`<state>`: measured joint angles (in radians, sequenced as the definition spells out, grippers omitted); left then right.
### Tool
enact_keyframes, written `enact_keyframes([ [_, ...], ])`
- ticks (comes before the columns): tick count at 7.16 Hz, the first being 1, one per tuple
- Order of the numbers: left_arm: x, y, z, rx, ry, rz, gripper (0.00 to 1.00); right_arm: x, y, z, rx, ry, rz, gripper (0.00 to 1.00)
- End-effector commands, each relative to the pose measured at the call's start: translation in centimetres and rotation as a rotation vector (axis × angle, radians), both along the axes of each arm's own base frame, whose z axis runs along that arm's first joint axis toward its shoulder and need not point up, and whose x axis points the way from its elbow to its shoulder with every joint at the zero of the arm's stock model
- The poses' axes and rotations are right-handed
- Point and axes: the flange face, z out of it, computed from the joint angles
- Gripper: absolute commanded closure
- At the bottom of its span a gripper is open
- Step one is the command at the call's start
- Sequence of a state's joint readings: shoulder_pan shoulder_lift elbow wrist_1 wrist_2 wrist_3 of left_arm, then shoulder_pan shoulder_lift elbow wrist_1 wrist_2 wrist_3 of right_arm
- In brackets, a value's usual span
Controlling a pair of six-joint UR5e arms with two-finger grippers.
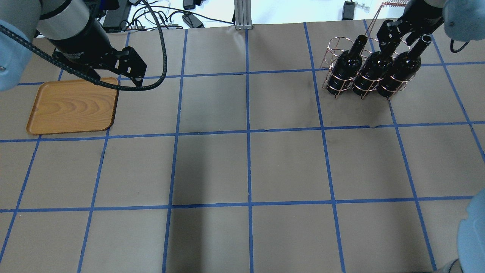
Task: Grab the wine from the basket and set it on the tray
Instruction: 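Lower the right gripper onto the nearest bottle's neck and close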
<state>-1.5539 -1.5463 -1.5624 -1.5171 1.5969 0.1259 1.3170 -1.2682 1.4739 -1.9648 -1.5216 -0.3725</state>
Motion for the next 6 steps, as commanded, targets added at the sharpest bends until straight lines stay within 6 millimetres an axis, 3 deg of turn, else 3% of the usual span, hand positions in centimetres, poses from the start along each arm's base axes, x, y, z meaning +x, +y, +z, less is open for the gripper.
enact_keyframes([
  [1, -0.09, 0.16, -0.12, 0.002, 0.002, -0.002, 0.0, -0.15, -1.02, -1.01, -0.029, -0.014, -0.021, 0.26],
  [4, -0.02, 0.15, -0.11, 0.002, 0.002, 0.0, 0.0, -0.2, -1.08, -1.35, -0.019, -0.003, -0.022, 0.34],
  [5, -0.02, 0.2, -0.04, 0.001, 0.002, 0.0, 0.0, -0.21, -0.97, -1.4, -0.012, -0.002, -0.023, 0.58],
  [6, -0.09, 0.22, -0.04, 0.001, 0.002, -0.002, 0.0, -0.2, -0.95, -1.42, -0.011, -0.002, -0.023, 0.7],
])
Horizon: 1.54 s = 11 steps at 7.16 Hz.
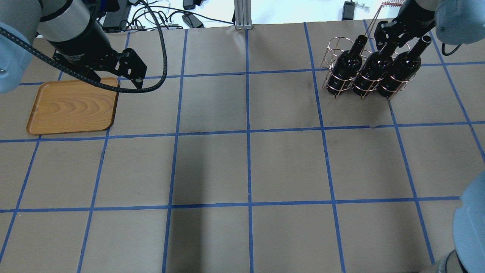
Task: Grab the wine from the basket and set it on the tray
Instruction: 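Lower the right gripper onto the nearest bottle's neck and close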
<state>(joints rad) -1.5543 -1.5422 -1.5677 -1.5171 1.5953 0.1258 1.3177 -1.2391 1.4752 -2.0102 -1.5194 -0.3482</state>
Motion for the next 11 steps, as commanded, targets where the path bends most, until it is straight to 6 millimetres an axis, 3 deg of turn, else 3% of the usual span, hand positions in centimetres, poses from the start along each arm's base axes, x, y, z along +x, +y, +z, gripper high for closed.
enact_keyframes([
  [1, 0.0, 0.1, 0.1, -0.002, -0.002, 0.0, 0.0, 0.0, 0.3, -0.2, 0.028, -0.003, -0.001, 0.8],
  [2, 0.0, 0.1, -0.1, 0.001, -0.002, -0.001, 0.0, 0.1, 0.6, -0.1, 0.051, -0.008, -0.001, 0.94],
  [3, 0.0, 0.2, -0.1, 0.001, -0.002, 0.0, 0.0, 0.1, 0.7, 0.2, 0.057, -0.009, 0.001, 1.0],
  [8, 0.0, 0.2, -0.1, 0.001, -0.002, 0.0, 0.0, 0.0, -0.2, 2.9, 0.032, 0.002, 0.028, 1.0],
  [9, 0.0, 0.2, -0.1, 0.001, -0.003, 0.001, 0.0, 0.0, -0.1, 4.1, 0.036, 0.03, 0.062, 1.0],
  [11, 0.0, 0.2, -0.1, 0.001, -0.002, 0.0, 0.0, 0.4, 1.3, 9.0, 0.058, 0.043, 0.071, 1.0],
])
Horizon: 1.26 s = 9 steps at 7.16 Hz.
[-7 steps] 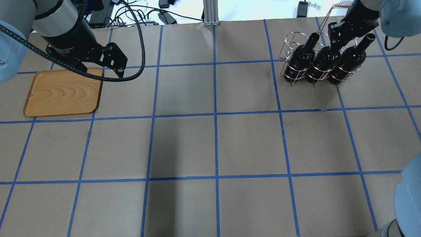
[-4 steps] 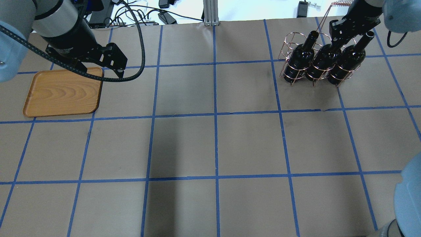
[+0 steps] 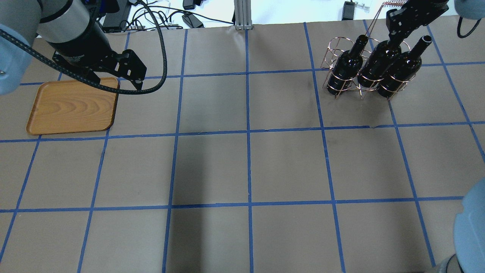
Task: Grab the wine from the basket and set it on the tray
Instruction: 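Lift the dark wine bottle out of the rack with the right gripper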
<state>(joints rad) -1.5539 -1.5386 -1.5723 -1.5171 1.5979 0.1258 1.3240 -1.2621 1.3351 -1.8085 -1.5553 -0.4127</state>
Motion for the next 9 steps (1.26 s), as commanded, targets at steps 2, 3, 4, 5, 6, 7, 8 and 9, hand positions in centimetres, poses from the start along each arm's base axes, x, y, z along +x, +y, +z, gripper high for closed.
enact_keyframes([
  [2, 0.0, 0.1, 0.1, -0.001, -0.002, -0.001, 0.0, 1.8, 4.7, 7.9, -0.003, 0.011, 0.024, 1.0],
  [3, 0.0, 0.1, 0.1, -0.003, -0.002, -0.001, 0.0, 2.5, 6.9, 9.6, 0.023, 0.004, 0.026, 1.0],
  [4, 0.0, 0.1, 0.1, -0.003, -0.002, -0.001, 0.0, 3.1, 9.1, 11.1, 0.055, -0.004, 0.026, 1.0],
  [5, 0.0, 0.1, 0.1, -0.003, -0.004, -0.001, 0.0, 4.0, 11.2, 12.3, 0.086, -0.011, 0.035, 1.0],
  [6, 0.0, 0.2, 0.3, -0.006, -0.004, -0.001, 0.0, 5.4, 11.9, 12.4, 0.107, -0.024, 0.049, 1.0],
  [7, 0.1, 0.4, 0.5, -0.009, -0.007, -0.005, 0.0, 7.2, 11.9, 12.1, 0.113, -0.038, 0.017, 1.0],
  [8, 0.2, 0.5, 0.7, -0.013, -0.007, -0.002, 0.0, 10.0, 11.6, 11.2, 0.124, -0.06, -0.019, 1.0],
  [9, 0.4, 0.6, 0.9, -0.016, -0.009, -0.001, 0.0, 13.4, 11.2, 10.4, 0.12, -0.072, -0.044, 1.0],
])
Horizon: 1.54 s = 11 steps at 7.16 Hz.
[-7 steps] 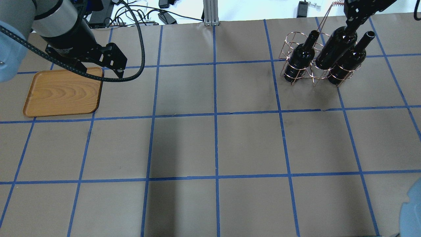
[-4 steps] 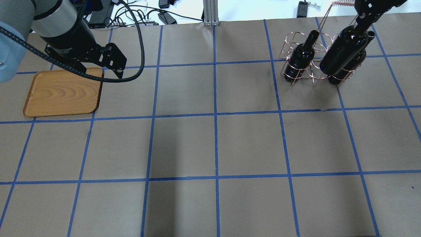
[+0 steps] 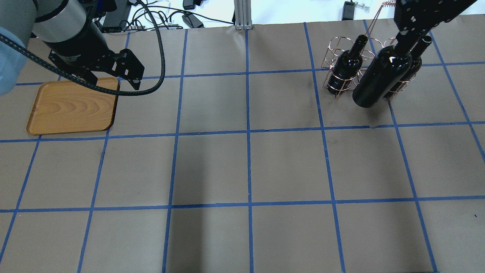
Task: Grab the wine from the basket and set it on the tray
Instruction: 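Lift the dark wine bottle out of the rack with the right gripper, then carry the bottle toward the table center and stand it upright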
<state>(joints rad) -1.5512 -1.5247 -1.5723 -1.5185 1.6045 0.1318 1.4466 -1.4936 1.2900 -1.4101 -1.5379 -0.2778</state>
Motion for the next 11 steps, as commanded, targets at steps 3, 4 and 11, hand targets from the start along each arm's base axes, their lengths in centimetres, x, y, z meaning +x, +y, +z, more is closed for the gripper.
enact_keyframes([
  [3, 0.5, 0.6, 0.6, 0.001, -0.004, 0.004, 0.0, 17.9, 0.0, -4.6, -0.013, -0.036, -0.12, 1.0],
  [4, 0.6, 0.7, 0.8, -0.002, -0.004, 0.005, 0.0, 21.9, 0.9, -6.3, -0.018, -0.046, -0.144, 1.0],
  [11, 1.7, 1.4, 0.8, 0.017, -0.005, 0.011, 0.0, 37.9, 7.0, -16.0, -0.025, -0.08, -0.238, 1.0],
])
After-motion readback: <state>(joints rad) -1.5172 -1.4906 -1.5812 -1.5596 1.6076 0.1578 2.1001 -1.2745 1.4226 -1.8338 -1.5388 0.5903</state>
